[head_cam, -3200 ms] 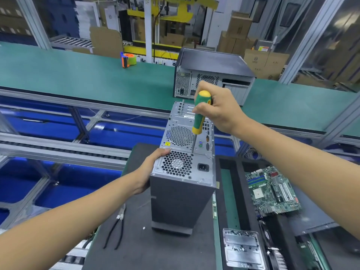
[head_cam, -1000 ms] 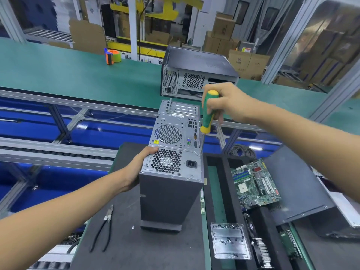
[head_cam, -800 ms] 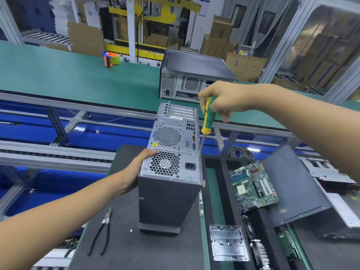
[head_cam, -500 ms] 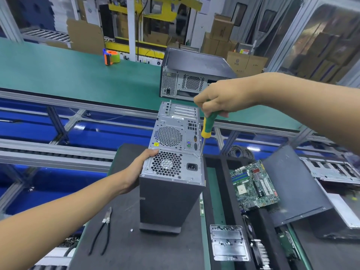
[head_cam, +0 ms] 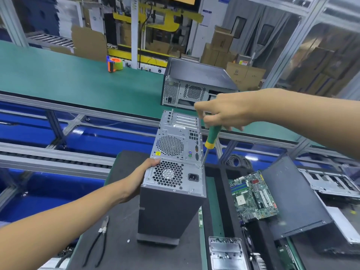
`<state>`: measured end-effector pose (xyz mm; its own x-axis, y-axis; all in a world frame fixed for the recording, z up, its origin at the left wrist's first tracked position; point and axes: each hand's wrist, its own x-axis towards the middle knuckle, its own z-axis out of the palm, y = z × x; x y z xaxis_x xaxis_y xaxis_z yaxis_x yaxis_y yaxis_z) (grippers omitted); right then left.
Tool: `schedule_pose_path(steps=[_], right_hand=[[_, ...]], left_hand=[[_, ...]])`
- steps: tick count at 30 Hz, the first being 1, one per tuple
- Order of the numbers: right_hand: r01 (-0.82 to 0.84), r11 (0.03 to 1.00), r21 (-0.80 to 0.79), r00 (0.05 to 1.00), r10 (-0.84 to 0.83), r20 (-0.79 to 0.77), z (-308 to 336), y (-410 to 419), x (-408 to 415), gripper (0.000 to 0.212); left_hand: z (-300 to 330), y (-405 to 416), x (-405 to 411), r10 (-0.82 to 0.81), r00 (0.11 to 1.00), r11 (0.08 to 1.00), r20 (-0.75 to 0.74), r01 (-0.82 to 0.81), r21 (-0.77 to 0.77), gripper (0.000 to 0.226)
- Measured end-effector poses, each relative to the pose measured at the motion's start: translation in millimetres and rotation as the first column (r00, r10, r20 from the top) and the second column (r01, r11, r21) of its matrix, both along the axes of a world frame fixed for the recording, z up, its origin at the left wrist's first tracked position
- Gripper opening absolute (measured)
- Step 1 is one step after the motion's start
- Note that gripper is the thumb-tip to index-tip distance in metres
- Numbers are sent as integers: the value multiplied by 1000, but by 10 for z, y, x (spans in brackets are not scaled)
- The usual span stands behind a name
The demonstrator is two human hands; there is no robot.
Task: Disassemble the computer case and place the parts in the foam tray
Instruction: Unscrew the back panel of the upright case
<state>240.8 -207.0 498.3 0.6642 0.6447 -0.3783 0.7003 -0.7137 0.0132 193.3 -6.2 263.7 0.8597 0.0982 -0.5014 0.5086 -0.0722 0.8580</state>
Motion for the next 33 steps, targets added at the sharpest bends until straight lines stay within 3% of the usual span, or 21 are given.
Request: schedule_pose_path(steps=[2, 6, 9, 13, 16, 18, 20, 22, 25, 28, 31, 33], right_hand=[[72, 991, -112, 997, -69, 27, 14, 12, 29, 19], [39, 998, -58, 989, -47, -142, 63, 63, 32, 17], [-49, 996, -74, 975, 32, -219, 113, 50, -10, 18], [-107, 992, 63, 979, 116, -168, 27, -7, -18, 30], [-90, 993, 80, 992, 96, -77, -16, -5, -9, 19], [-171, 985, 3, 984, 170, 59, -31, 30, -14, 14], [-253, 961, -109, 942, 271, 197, -44, 85, -27, 21], [-264, 951, -158, 929, 295, 222, -46, 168, -42, 28], [-199, 976, -84, 979, 201, 23, -26, 277, -42, 24], [-127, 990, -59, 987, 120, -102, 43, 258, -8, 23], [-53, 991, -123, 967, 20, -253, 105, 140, 49, 17], [-81, 982, -170, 961, 31, -274, 112, 87, 47, 16]], left_hand=[[-29, -8, -59, 2, 1000, 997, 28, 0, -83, 44], [-142, 76, -114, 15, 997, 963, 76, 6, -269, 33], [-116, 51, -84, -3, 992, 990, 123, 20, -141, 30], [-17, 15, 69, -24, 992, 994, 120, 11, 108, 39], [-40, -15, 92, 9, 998, 989, 55, -17, 146, 45], [-63, 16, 24, -5, 999, 997, 47, 2, 84, 40], [-107, 47, -13, -25, 996, 999, 83, 23, 23, 31], [-5, 1, 23, 65, 998, 998, 22, -64, -16, 34], [40, -60, 125, 156, 988, 988, 1, -156, -7, 42], [-22, -36, 136, 114, 989, 988, -92, -104, 111, 45], [38, 12, 187, 3, 991, 961, -134, 34, 274, 50], [35, 33, 227, -93, 982, 931, -162, 143, 336, 52]])
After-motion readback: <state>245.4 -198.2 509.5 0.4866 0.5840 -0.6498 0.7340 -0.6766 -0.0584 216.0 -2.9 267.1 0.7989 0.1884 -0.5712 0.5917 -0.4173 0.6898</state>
